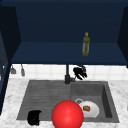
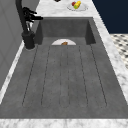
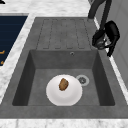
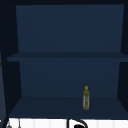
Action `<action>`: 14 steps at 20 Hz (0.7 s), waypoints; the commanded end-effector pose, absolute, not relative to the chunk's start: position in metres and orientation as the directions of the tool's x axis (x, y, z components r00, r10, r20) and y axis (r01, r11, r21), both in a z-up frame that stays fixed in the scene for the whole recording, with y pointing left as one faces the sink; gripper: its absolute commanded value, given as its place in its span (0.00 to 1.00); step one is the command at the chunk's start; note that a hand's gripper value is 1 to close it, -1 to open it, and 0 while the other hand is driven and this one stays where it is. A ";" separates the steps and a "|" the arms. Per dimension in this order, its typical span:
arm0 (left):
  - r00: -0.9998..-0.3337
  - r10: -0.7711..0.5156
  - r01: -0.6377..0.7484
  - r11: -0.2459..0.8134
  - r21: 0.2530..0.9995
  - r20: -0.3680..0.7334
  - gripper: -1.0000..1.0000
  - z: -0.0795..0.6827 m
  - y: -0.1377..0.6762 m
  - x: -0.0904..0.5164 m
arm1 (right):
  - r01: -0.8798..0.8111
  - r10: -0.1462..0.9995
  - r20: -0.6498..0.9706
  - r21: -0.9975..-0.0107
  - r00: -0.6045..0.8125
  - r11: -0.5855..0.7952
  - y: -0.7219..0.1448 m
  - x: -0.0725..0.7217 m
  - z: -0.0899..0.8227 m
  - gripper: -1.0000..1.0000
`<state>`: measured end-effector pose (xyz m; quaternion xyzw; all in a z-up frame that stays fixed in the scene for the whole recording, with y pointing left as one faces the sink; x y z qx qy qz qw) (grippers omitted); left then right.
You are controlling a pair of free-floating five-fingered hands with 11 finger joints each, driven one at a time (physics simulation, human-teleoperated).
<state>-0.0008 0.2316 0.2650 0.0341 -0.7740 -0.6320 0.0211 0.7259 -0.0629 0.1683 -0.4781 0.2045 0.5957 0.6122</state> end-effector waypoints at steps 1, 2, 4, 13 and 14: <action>-0.997 -0.079 -0.026 0.199 0.980 -0.011 0.50 0.265 0.232 -0.001 | -0.892 0.561 -0.781 -0.425 0.275 -0.153 -0.063 0.701 0.168 0.00; -0.997 -0.079 -0.026 0.199 0.980 -0.011 0.50 0.265 0.232 -0.001 | -0.886 0.557 -0.784 -0.432 0.274 -0.171 -0.064 0.696 0.166 0.00; -0.997 -0.079 -0.026 0.199 0.980 -0.011 0.50 0.265 0.232 -0.001 | -0.868 0.551 -0.783 -0.457 0.288 -0.196 -0.065 0.686 0.168 0.00; -0.997 -0.079 -0.026 0.199 0.980 -0.011 0.50 0.265 0.232 -0.001 | -0.817 0.601 -0.724 -0.543 0.339 -0.194 -0.062 0.644 0.195 0.00; -0.997 -0.079 -0.026 0.199 0.980 -0.011 0.50 0.265 0.232 -0.001 | -0.818 0.608 -0.720 -0.542 0.334 -0.192 -0.062 0.639 0.199 0.00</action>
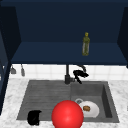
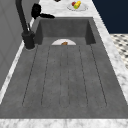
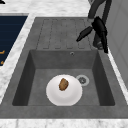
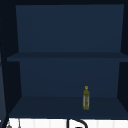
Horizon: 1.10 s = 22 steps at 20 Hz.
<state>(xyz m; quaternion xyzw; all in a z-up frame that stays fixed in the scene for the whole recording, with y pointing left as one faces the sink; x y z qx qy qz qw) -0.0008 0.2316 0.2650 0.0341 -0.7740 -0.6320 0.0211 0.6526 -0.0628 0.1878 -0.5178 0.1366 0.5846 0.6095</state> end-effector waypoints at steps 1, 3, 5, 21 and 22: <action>-0.997 -0.079 -0.026 0.199 0.980 -0.011 0.50 0.265 0.232 -0.001 | -0.816 0.612 -0.717 -0.545 0.335 -0.192 -0.062 0.635 0.204 0.00; -0.997 -0.079 -0.026 0.199 0.980 -0.011 0.50 0.265 0.232 -0.001 | -0.808 0.620 -0.707 -0.557 0.341 -0.190 -0.061 0.628 0.210 0.00; -0.997 -0.079 -0.026 0.199 0.980 -0.011 0.50 0.265 0.232 -0.001 | -0.802 0.626 -0.699 -0.566 0.346 -0.189 -0.059 0.619 0.217 0.00; -0.997 -0.079 -0.026 0.199 0.980 -0.011 0.50 0.265 0.232 -0.001 | -0.659 0.596 -0.679 -0.687 0.430 -0.306 -0.038 0.515 0.220 0.00; -0.997 -0.079 -0.026 0.199 0.980 -0.011 0.50 0.265 0.232 -0.001 | -0.647 0.596 -0.673 -0.696 0.438 -0.311 -0.037 0.509 0.220 0.00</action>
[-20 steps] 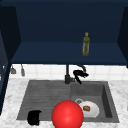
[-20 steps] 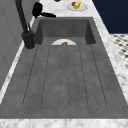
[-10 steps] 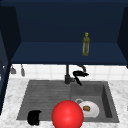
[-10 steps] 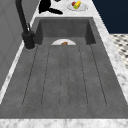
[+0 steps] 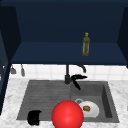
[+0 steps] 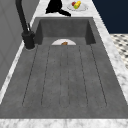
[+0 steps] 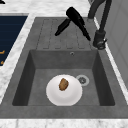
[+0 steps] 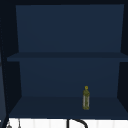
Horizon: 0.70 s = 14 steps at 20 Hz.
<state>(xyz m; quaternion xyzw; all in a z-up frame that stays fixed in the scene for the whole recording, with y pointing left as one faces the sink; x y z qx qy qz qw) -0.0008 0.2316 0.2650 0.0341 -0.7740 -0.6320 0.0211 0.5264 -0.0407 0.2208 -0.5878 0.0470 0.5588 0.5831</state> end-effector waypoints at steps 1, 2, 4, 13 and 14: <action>-0.997 -0.079 -0.026 0.199 0.980 -0.011 0.50 0.265 0.232 -0.001 | -0.638 0.596 -0.670 -0.703 0.443 -0.315 -0.037 0.503 0.221 0.00; -0.997 -0.079 -0.026 0.199 0.980 -0.011 0.50 0.265 0.232 -0.001 | -0.630 0.597 -0.667 -0.708 0.446 -0.320 -0.036 0.496 0.221 0.00; -0.997 -0.079 -0.026 0.199 0.980 -0.011 0.50 0.265 0.232 -0.001 | -0.616 0.606 -0.660 -0.716 0.444 -0.328 -0.038 0.487 0.220 0.00; -0.997 -0.079 -0.026 0.199 0.980 -0.011 0.50 0.265 0.232 -0.001 | -0.653 0.610 -0.665 -0.697 0.431 -0.298 -0.049 0.473 0.219 0.00; -0.997 -0.079 -0.026 0.199 0.980 -0.011 0.50 0.265 0.232 -0.001 | -0.605 0.630 -0.626 -0.740 0.459 -0.295 -0.044 0.466 0.220 0.00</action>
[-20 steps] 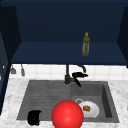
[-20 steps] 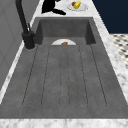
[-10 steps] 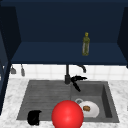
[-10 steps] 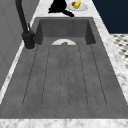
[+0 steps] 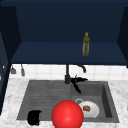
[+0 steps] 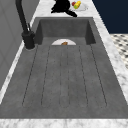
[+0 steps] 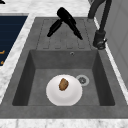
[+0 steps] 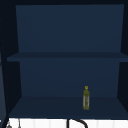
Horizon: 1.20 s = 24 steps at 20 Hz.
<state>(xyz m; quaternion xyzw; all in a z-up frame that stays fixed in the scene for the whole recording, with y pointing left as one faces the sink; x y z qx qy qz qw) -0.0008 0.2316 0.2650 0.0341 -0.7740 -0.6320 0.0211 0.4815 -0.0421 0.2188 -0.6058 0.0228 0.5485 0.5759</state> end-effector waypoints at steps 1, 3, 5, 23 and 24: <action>-0.997 -0.079 -0.026 0.199 0.980 -0.011 0.50 0.265 0.232 -0.001 | -0.570 0.643 -0.599 -0.768 0.478 -0.292 -0.042 0.468 0.219 0.00; -0.997 -0.079 -0.026 0.199 0.980 -0.011 0.50 0.265 0.232 -0.001 | -0.543 0.658 -0.580 -0.786 0.480 -0.296 -0.042 0.469 0.217 0.00; -0.997 -0.079 -0.026 0.199 0.980 -0.011 0.50 0.265 0.232 -0.001 | -0.525 0.663 -0.572 -0.795 0.483 -0.303 -0.043 0.466 0.216 0.00; -0.997 -0.079 -0.026 0.199 0.980 -0.011 0.50 0.265 0.232 -0.001 | -0.285 0.729 -0.413 -0.910 0.546 -0.302 -0.039 0.413 0.206 0.00; -0.997 -0.079 -0.026 0.199 0.980 -0.011 0.50 0.265 0.232 -0.001 | -0.271 0.732 -0.405 -0.914 0.549 -0.302 -0.039 0.409 0.205 0.00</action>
